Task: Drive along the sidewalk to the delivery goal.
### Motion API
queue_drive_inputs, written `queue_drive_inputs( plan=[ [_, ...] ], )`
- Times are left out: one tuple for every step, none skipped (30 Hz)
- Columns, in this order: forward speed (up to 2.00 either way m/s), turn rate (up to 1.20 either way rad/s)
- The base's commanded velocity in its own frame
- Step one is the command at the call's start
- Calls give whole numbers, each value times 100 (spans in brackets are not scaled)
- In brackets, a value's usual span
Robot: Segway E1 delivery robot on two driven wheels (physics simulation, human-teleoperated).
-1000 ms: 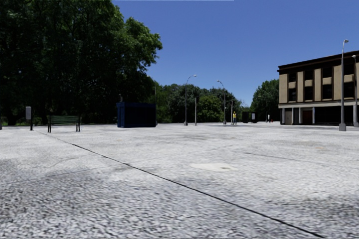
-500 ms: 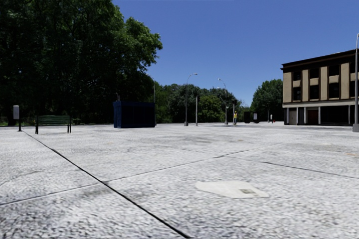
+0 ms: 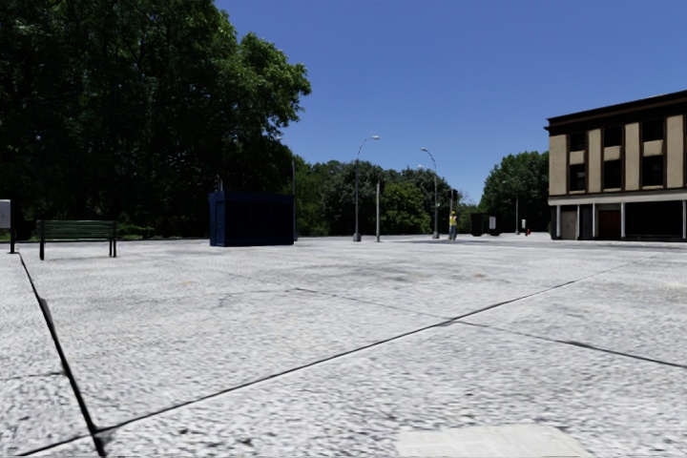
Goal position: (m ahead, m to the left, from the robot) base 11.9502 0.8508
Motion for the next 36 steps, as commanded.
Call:
queue_drive_inputs(
  plan=[
    [193, 0],
    [193, 0],
    [193, 0],
    [193, 0],
    [193, 0],
    [193, 0],
    [193, 0],
    [193, 0],
    [193, 0],
    [193, 0],
    [193, 0],
    [193, 0],
    [193, 0],
    [193, 0],
    [193, 0],
    [193, 0],
    [193, 0],
    [193, 0],
    [193, 0],
    [193, 0],
    [193, 0],
    [193, 0],
    [193, 0],
    [193, 0],
    [193, 0],
    [193, 0],
    [193, 0],
    [193, 0],
    [193, 0],
    [193, 0],
    [193, 0],
    [193, 0],
    [193, 0],
    [192, 0],
    [192, 0],
    [192, 0]
  ],
)
